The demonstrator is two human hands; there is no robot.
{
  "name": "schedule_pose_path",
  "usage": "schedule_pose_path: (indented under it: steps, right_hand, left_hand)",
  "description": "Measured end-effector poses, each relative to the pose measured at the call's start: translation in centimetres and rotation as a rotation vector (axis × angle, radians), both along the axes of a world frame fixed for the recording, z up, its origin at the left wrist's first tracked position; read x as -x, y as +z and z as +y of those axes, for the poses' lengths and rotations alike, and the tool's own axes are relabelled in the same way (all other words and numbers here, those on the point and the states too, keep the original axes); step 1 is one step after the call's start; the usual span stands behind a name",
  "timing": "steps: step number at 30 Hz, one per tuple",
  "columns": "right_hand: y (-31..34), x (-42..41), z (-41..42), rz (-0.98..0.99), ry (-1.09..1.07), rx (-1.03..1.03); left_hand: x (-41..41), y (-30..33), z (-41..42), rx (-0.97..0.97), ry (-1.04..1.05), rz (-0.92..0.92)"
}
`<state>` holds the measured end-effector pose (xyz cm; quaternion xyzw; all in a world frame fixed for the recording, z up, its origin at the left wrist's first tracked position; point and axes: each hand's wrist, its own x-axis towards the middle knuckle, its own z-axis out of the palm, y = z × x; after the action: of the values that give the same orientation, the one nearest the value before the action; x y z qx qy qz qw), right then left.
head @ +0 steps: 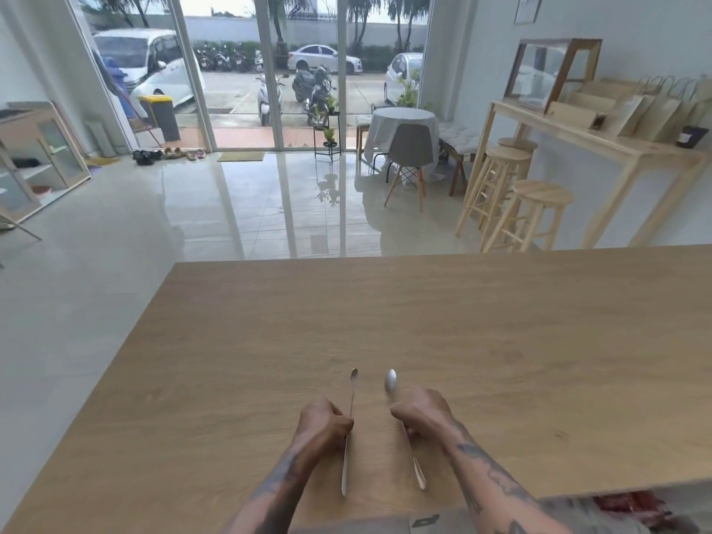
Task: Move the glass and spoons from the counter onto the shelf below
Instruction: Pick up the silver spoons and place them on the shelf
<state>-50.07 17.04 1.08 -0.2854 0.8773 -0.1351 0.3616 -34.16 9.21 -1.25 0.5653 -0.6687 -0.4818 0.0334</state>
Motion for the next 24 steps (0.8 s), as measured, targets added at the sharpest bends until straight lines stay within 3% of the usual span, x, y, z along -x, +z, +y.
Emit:
schedule_pose_path:
  steps: [15, 24]
  right_hand:
    - [6.1, -15.3, 7.1, -0.225, -0.112, 0.417]
    - [7.1, -25.3, 10.8, -0.264, -0.073, 0.459]
  left_hand:
    - [-16.4, 5.4, 4.0, 0.009, 0.101, 0.366]
    - [-28.1, 6.4, 8.5, 0.02, 0.126, 0.416]
